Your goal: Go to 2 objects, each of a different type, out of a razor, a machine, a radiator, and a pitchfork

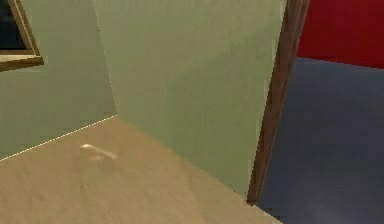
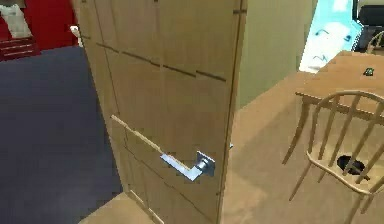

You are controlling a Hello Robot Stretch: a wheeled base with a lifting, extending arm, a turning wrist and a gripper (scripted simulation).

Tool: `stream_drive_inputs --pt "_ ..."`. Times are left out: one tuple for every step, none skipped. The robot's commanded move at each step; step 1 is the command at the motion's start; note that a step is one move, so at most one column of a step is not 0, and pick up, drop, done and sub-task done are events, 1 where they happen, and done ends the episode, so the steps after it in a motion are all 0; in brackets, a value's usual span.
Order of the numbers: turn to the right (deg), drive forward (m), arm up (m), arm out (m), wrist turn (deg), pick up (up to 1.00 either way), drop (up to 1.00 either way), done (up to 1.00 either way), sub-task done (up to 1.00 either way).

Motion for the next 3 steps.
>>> stream_drive_inputs --pt "42.0 0.00 0.00 0.00 0.0 0.00 0.00 0.00 0.00" --pt "0.0 0.85 0.00 0.00 0.0 0.00 0.00 0.00 0.00" --pt "0.0 0.75 0.00 0.00 0.0 0.00 0.00 0.00 0.00"
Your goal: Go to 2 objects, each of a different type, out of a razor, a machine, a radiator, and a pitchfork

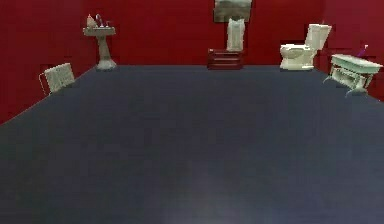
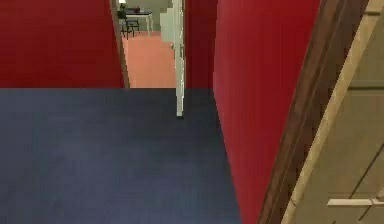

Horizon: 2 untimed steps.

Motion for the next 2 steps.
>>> stream_drive_inputs --pt "-33.0 0.00 0.00 0.00 0.0 0.00 0.00 0.00 0.00" --pt "0.0 1.00 0.00 0.00 0.0 0.00 0.00 0.00 0.00"
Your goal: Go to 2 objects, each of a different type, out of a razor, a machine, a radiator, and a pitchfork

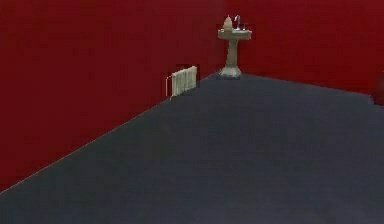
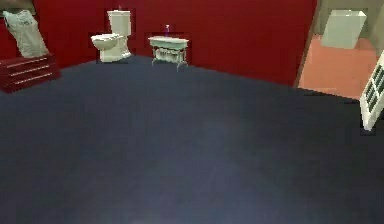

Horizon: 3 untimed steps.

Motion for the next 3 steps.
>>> stream_drive_inputs --pt "0.0 1.00 0.00 0.00 0.0 0.00 0.00 0.00 0.00" --pt "0.0 1.00 0.00 0.00 0.0 0.00 0.00 0.00 0.00" --pt "-9.0 0.00 0.00 0.00 0.0 0.00 0.00 0.00 0.00"
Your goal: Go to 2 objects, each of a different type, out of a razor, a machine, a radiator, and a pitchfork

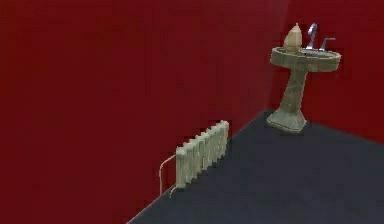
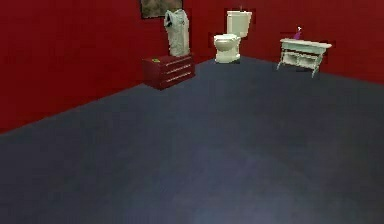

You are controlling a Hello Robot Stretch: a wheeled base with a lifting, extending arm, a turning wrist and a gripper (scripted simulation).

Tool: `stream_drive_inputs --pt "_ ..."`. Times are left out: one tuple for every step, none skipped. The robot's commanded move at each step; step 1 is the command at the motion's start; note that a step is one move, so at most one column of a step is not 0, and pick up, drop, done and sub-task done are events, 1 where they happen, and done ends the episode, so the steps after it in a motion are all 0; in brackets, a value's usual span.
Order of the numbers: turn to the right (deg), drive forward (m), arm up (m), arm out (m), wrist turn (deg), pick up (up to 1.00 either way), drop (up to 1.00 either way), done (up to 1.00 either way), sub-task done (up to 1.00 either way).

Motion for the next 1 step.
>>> stream_drive_inputs --pt "0.0 0.25 0.00 0.00 0.0 0.00 0.00 0.00 0.00"
